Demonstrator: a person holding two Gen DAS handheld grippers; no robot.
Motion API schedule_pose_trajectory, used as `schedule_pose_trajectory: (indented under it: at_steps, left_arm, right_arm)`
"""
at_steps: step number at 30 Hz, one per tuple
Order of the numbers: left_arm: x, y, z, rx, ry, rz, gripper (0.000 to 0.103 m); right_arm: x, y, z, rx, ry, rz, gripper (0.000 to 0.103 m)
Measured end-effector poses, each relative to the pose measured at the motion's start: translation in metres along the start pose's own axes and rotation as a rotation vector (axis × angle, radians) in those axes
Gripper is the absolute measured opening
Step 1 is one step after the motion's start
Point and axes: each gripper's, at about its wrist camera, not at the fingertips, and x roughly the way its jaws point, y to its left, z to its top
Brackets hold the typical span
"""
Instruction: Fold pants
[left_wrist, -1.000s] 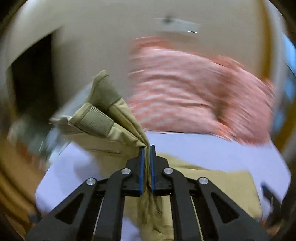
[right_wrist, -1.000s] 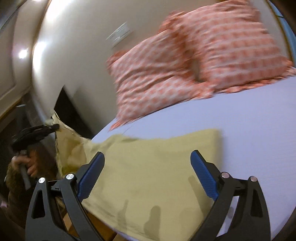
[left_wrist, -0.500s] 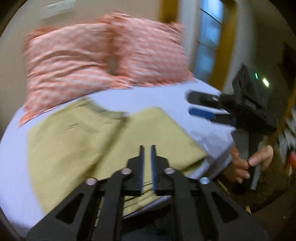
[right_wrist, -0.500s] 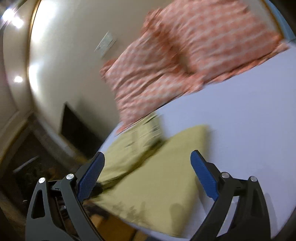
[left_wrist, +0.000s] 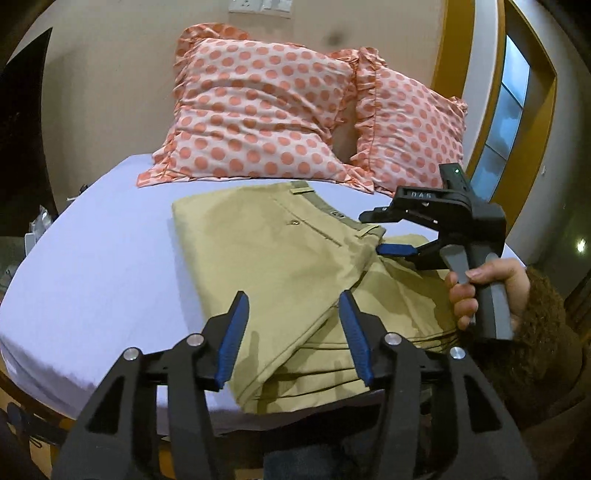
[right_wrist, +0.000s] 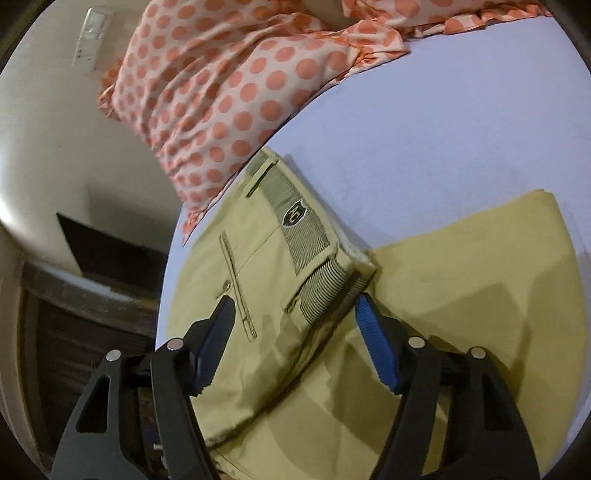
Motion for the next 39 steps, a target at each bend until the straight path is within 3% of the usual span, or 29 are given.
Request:
schedule_pose_trajectory:
  at_steps: [6, 9, 12, 15, 18, 21, 26, 28, 30, 32, 33, 34, 35, 36, 38, 39]
  left_arm:
    - [0.006, 0.013, 0.0, -0.041, -0.002, -0.008, 0.056]
    - [0.009, 0.014, -0.001, -0.053, 0.009, -0.023, 0.056]
    - [0.009, 0.013, -0.002, -0.046, 0.011, -0.02, 0.057]
    - [0.009, 0.013, -0.002, -0.049, 0.008, -0.013, 0.057]
    - [0.005, 0.013, -0.001, -0.056, -0.004, -0.002, 0.057]
    - [0.0, 0.012, 0.0, -0.056, -0.017, 0.008, 0.059]
    - [0.002, 0.015, 0.001, -0.057, -0.019, 0.012, 0.06]
    - [0.006, 0.017, 0.002, -0.056, -0.009, 0.005, 0.061]
    - [0.016, 0.02, 0.007, -0.054, 0.011, -0.026, 0.065]
    - [0.027, 0.025, 0.014, -0.062, 0.036, -0.064, 0.072]
    - [0.032, 0.028, 0.017, -0.071, 0.051, -0.084, 0.076]
    - [0.039, 0.032, 0.022, -0.08, 0.064, -0.105, 0.08]
    - [0.046, 0.036, 0.026, -0.087, 0.079, -0.117, 0.081]
    - [0.054, 0.039, 0.03, -0.091, 0.1, -0.129, 0.081]
    - [0.072, 0.044, 0.039, -0.094, 0.152, -0.155, 0.082]
    - [0.082, 0.047, 0.043, -0.099, 0.182, -0.167, 0.082]
  right_arm:
    - [0.003, 0.007, -0.009, 0.013, -0.035, -0.031, 0.069]
    - [0.007, 0.001, -0.006, 0.048, -0.08, -0.02, 0.032]
    - [0.015, -0.005, -0.006, 0.039, -0.11, -0.008, 0.021]
    - [0.004, -0.008, -0.003, 0.058, -0.142, 0.106, 0.014]
    - [-0.024, 0.004, 0.0, 0.019, -0.227, 0.214, 0.013]
    - [-0.055, 0.016, -0.011, -0.047, -0.28, 0.26, 0.012]
    - [-0.129, 0.002, -0.067, -0.104, -0.379, 0.266, 0.012]
    - [-0.152, -0.011, -0.1, -0.144, -0.41, 0.168, 0.013]
    - [-0.154, -0.02, -0.115, -0.197, -0.359, 0.053, 0.015]
    - [-0.156, -0.034, -0.119, -0.188, -0.308, -0.007, 0.025]
    - [-0.161, -0.04, -0.116, -0.176, -0.314, -0.032, 0.039]
    - [-0.166, -0.044, -0.114, -0.168, -0.334, -0.035, 0.064]
    - [-0.172, -0.048, -0.104, -0.169, -0.366, -0.03, 0.076]
    - [-0.173, -0.05, -0.095, -0.175, -0.388, -0.033, 0.081]
    - [-0.162, -0.054, -0.071, -0.18, -0.37, -0.076, 0.079]
    - [-0.152, -0.058, -0.057, -0.171, -0.329, -0.086, 0.07]
